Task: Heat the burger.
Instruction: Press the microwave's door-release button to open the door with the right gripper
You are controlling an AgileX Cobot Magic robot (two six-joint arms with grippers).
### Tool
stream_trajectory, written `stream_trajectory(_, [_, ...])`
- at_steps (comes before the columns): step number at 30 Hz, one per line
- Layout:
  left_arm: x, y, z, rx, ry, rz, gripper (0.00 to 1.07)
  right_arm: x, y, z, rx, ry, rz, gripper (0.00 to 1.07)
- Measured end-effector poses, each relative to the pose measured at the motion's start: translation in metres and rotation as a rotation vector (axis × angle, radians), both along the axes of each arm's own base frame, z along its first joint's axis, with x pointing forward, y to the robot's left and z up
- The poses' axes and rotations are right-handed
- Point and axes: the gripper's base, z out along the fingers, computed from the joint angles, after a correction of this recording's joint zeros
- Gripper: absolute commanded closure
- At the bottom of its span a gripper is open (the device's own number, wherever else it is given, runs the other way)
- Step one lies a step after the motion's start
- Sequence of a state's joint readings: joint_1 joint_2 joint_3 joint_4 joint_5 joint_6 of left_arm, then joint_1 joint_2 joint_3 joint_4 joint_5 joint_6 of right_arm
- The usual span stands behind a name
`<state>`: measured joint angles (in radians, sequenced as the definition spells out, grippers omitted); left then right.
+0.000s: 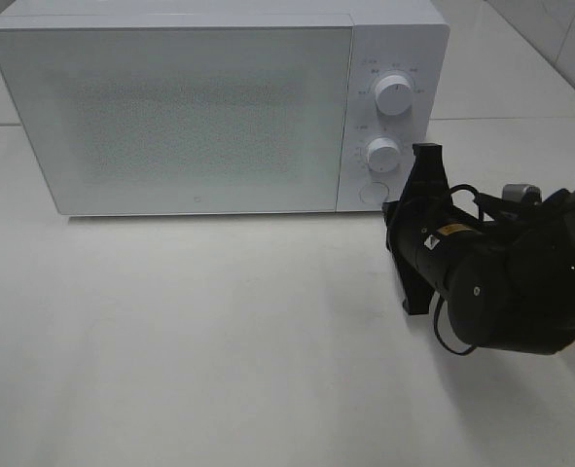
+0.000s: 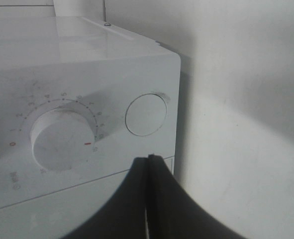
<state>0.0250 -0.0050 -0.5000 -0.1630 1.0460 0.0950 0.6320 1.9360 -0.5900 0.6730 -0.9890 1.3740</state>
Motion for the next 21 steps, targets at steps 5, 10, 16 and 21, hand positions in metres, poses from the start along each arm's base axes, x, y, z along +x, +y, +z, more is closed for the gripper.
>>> stream_trajectory(5, [0.0,0.0,0.0,0.0,0.0,0.0,0.07,0.012,0.002,-0.006,0.012,0.03,0.005,1.07])
stream_trajectory(10, [0.0,0.0,0.0,0.0,0.0,0.0,0.07,0.027,0.005,-0.012,0.016,0.05,0.019,1.07])
stream_trajectory(16, [0.0,0.0,0.0,0.0,0.0,0.0,0.07,0.04,0.011,-0.019,0.018,0.055,0.026,1.07])
stream_trajectory(21, [0.0,0.0,0.0,0.0,0.0,0.0,0.07,0.05,0.014,-0.021,0.027,0.049,0.021,1.07])
